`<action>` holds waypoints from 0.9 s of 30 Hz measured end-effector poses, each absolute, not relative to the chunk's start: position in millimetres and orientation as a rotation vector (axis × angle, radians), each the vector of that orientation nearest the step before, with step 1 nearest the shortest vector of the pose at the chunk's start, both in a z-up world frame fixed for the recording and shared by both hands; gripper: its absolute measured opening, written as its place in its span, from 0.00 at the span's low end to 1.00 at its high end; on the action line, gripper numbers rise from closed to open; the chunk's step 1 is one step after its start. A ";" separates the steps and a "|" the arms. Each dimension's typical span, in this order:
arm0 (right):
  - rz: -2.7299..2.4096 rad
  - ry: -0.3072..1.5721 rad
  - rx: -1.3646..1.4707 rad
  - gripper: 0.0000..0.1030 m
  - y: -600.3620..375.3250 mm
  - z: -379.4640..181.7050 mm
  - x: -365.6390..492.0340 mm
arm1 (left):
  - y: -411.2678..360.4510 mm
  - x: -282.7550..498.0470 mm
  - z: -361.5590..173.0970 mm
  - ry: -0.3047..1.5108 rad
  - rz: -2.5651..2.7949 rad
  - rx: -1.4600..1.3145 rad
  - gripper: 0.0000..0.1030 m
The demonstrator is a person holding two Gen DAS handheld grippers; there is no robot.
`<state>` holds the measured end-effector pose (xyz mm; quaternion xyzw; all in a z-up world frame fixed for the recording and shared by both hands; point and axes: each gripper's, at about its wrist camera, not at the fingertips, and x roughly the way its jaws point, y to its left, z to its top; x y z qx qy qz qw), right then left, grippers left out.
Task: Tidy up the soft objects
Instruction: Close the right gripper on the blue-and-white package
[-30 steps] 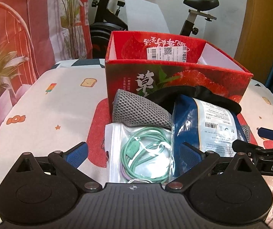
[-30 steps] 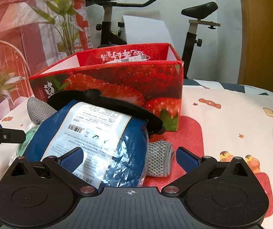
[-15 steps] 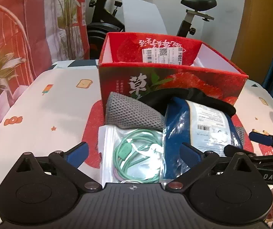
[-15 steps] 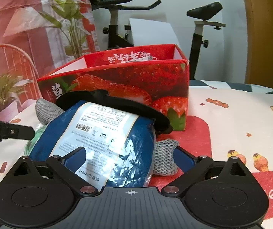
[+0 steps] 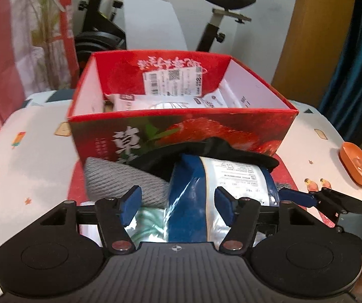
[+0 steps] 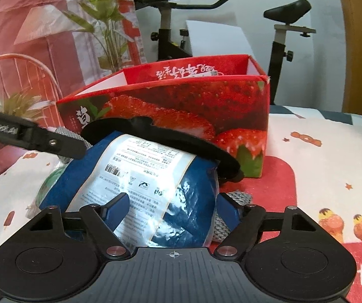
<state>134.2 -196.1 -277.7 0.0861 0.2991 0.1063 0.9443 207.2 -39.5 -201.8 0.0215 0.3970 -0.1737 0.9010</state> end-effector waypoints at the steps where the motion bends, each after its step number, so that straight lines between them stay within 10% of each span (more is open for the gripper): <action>1: 0.223 0.614 0.173 0.73 -196.0 -278.1 136.4 | -41.8 212.3 -202.5 0.828 -0.373 0.054 0.59; 22: 0.316 0.736 0.189 0.62 -204.8 -284.3 173.2 | -40.6 262.0 -238.6 0.978 -0.546 0.030 0.61; 27: 0.322 0.749 0.209 0.49 -203.5 -278.8 173.5 | -45.0 255.1 -230.7 0.955 -0.580 0.074 0.41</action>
